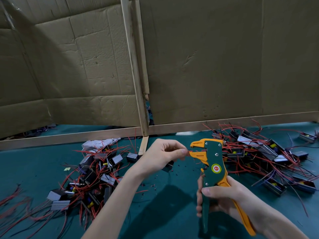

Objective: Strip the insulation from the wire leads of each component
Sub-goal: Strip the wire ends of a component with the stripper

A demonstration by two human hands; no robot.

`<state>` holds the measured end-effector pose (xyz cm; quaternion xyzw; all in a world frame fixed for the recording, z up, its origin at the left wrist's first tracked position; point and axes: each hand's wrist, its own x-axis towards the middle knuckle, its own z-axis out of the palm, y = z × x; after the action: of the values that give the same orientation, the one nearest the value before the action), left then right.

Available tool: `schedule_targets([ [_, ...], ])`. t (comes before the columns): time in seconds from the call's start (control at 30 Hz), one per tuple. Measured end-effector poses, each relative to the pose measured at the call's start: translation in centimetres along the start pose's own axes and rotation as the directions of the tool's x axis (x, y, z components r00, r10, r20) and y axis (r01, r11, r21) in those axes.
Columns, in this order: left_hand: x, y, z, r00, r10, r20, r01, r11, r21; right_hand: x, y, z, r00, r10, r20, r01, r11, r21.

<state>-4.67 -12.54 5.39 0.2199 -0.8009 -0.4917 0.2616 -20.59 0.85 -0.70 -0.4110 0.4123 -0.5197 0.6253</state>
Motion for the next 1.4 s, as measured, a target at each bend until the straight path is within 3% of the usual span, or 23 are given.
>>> schedule_targets([
  [0.2, 0.0, -0.2, -0.6, 0.999, 0.011, 0.046, -0.014, 0.999, 0.053, -0.1, 0.0, 0.4, 0.999, 0.022, -0.042, -0.024, 0.997, -0.069],
  [0.5, 0.5, -2.0, -1.1, 0.996, -0.029, 0.089, 0.023, 0.997, 0.072, 0.2, 1.1, 2.5, 0.942, 0.018, -0.336, -0.077, 0.984, -0.163],
  [0.57, 0.7, -2.5, -0.6, 0.996, -0.047, 0.072, 0.041, 0.995, 0.089, 0.2, 1.2, 2.6, 0.945, 0.042, -0.323, -0.084, 0.99, -0.117],
  [0.73, 1.2, -2.5, -0.6, 0.98, -0.002, -0.199, 0.062, 0.954, 0.294, 0.8, 1.1, 2.3, 0.977, 0.106, -0.185, -0.071, 0.98, 0.186],
  [0.83, 1.8, -1.3, 0.0, 0.897, 0.125, -0.424, 0.021, 0.946, 0.322, 1.4, 1.4, 1.6, 0.959, 0.159, -0.233, -0.096, 0.961, 0.261],
  [0.9, 2.9, 0.2, 1.1, 0.839, 0.219, -0.498, -0.079, 0.955, 0.287, 1.5, 1.4, 1.1, 0.944, 0.193, -0.268, -0.107, 0.946, 0.305],
  [1.07, 7.3, 4.0, 6.6, 0.857, 0.38, -0.348, -0.28, 0.91, 0.305, 1.3, 1.0, 0.4, 0.938, 0.204, -0.281, -0.091, 0.924, 0.371],
  [1.17, 8.6, 5.0, 9.5, 0.968, 0.244, -0.058, -0.226, 0.951, 0.213, 1.2, 0.8, 0.2, 0.941, 0.194, -0.276, -0.079, 0.923, 0.377],
  [1.23, 8.2, 4.5, 10.0, 0.979, 0.163, 0.12, -0.189, 0.949, 0.251, 1.2, 0.6, 0.0, 0.94, 0.192, -0.283, -0.08, 0.928, 0.363],
  [1.33, 6.5, 3.2, 8.0, 0.979, 0.157, 0.128, -0.19, 0.929, 0.319, 1.3, 0.5, -0.2, 0.933, 0.207, -0.294, -0.086, 0.923, 0.375],
  [1.4, 5.5, 1.6, 5.4, 0.995, 0.097, 0.005, -0.089, 0.887, 0.454, 1.3, 0.6, -0.2, 0.93, 0.212, -0.299, -0.087, 0.919, 0.384],
])
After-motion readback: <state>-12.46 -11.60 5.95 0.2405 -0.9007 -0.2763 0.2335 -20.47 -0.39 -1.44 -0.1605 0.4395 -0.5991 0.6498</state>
